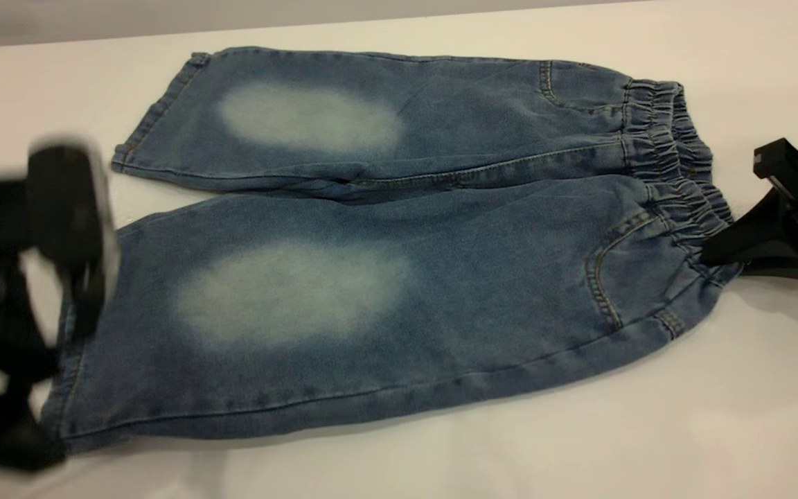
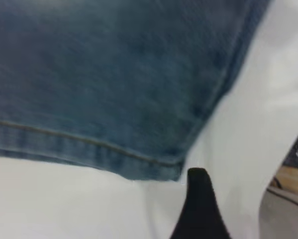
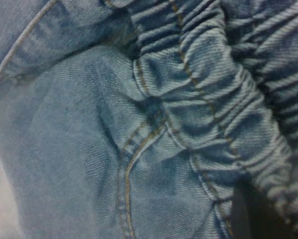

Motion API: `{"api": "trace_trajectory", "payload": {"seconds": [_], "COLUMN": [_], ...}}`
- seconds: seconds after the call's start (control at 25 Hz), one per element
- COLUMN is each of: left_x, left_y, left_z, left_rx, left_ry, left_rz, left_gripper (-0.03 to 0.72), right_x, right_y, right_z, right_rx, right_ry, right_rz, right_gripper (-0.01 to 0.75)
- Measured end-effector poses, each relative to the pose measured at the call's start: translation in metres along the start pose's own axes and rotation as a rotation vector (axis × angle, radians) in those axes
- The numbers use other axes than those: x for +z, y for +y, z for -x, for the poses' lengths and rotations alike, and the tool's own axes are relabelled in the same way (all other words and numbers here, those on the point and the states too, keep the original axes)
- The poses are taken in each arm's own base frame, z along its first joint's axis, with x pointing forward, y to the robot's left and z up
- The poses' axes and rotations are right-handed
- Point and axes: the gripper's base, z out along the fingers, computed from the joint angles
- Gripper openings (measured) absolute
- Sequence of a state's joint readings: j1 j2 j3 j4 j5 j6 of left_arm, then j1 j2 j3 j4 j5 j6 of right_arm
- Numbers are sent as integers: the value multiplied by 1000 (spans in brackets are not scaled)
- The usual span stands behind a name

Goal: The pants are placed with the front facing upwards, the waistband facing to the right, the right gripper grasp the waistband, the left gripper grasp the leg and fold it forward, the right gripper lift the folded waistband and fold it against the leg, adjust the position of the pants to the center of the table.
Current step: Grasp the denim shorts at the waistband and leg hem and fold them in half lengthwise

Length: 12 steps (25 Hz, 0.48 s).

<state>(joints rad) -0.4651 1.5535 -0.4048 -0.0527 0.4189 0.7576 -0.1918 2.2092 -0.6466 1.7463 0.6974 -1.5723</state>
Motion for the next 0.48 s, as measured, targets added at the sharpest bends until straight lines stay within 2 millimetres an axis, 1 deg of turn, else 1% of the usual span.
{"api": "trace_trajectory", "payload": {"seconds": [0.08, 0.28, 0.48], "left_x": [6, 15, 30], "left_y": [-2, 4, 7], "left_z": [-3, 3, 4], "left_rx": [27, 58, 126], "left_ry": [-4, -57, -38], "left_rz": [7, 66, 73], "left_gripper": [466, 466, 466], "right_x": [0, 0, 0], "right_y": [0, 2, 3], "right_z": [0, -1, -1], "right_rx": [0, 0, 1], "right_ry": [1, 3, 3], "right_rz": [4, 19, 30], "right_gripper": [32, 32, 34]}}
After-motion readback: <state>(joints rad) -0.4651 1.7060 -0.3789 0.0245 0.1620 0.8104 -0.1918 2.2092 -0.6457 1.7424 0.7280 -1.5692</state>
